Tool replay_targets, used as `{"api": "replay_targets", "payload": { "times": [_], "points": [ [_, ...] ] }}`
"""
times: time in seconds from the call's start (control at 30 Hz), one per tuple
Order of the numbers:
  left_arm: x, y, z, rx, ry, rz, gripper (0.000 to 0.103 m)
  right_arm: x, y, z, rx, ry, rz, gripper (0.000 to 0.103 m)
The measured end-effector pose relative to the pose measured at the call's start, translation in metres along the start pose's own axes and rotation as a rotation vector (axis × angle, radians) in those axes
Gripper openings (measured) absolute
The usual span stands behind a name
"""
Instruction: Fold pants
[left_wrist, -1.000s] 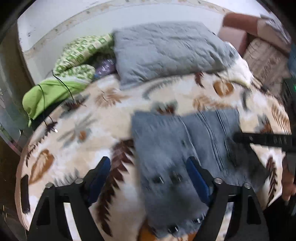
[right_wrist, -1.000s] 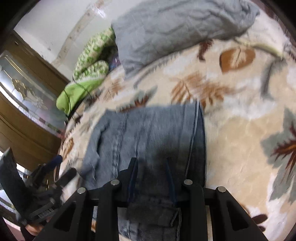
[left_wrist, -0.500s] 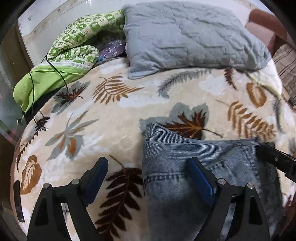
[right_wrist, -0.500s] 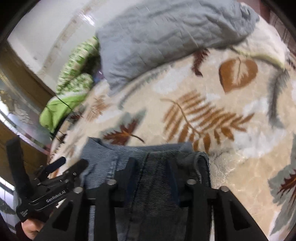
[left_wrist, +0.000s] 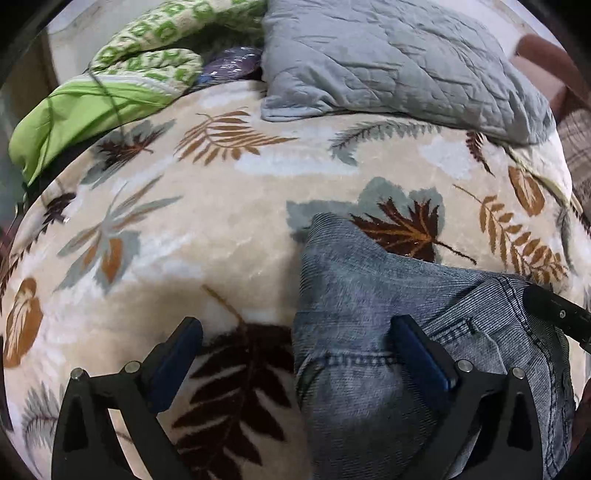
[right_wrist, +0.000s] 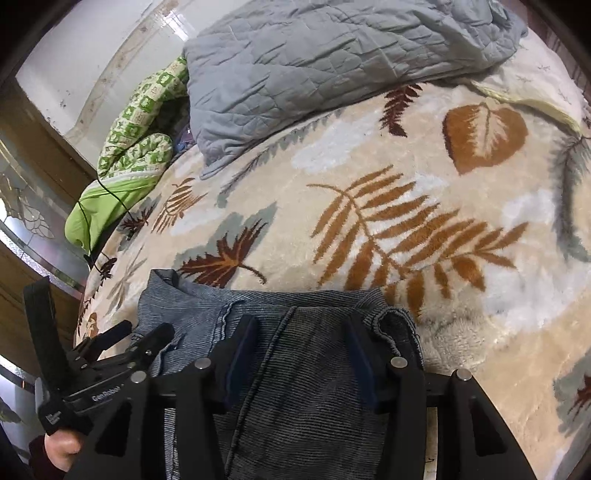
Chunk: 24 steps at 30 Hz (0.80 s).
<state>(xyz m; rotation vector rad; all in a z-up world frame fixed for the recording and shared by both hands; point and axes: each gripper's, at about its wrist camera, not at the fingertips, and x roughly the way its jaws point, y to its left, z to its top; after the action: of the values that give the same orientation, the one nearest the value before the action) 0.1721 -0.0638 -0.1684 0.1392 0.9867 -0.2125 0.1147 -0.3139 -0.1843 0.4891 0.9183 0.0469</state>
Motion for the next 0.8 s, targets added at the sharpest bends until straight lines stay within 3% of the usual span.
{"api": "replay_targets", "payload": {
  "times": [0.2, 0.27, 0.37, 0.5, 0.6, 0.7, 0.8],
  "points": [
    [-0.059, 0.001, -0.028, 0.005, -0.117, 0.04, 0.103, -0.043, 0.001, -0.019, 0.026, -0.029, 0.05, 0.055],
    [-0.079, 0.004, -0.041, -0.002, -0.144, 0.029, 0.103, -0.065, 0.004, -0.032, -0.002, -0.044, 0.075, 0.055],
    [-0.102, 0.003, -0.064, 0.001, -0.168, 0.01, 0.103, -0.086, 0.013, -0.05, -0.078, -0.066, 0.043, 0.056],
    [-0.111, -0.017, -0.092, 0.095, -0.146, 0.002, 0.103, -0.096, 0.017, -0.081, -0.129, -0.033, 0.001, 0.056],
    [-0.109, -0.033, -0.113, 0.163, -0.129, 0.033, 0.103, -0.093, 0.024, -0.107, -0.194, 0.006, -0.086, 0.059],
    [-0.108, -0.032, -0.12, 0.156, -0.124, 0.028, 0.103, -0.095, 0.021, -0.121, -0.199, -0.002, -0.109, 0.06],
    [-0.097, -0.02, -0.121, 0.099, -0.071, -0.041, 0.103, -0.097, 0.019, -0.129, -0.203, 0.001, -0.113, 0.06]
  ]
}}
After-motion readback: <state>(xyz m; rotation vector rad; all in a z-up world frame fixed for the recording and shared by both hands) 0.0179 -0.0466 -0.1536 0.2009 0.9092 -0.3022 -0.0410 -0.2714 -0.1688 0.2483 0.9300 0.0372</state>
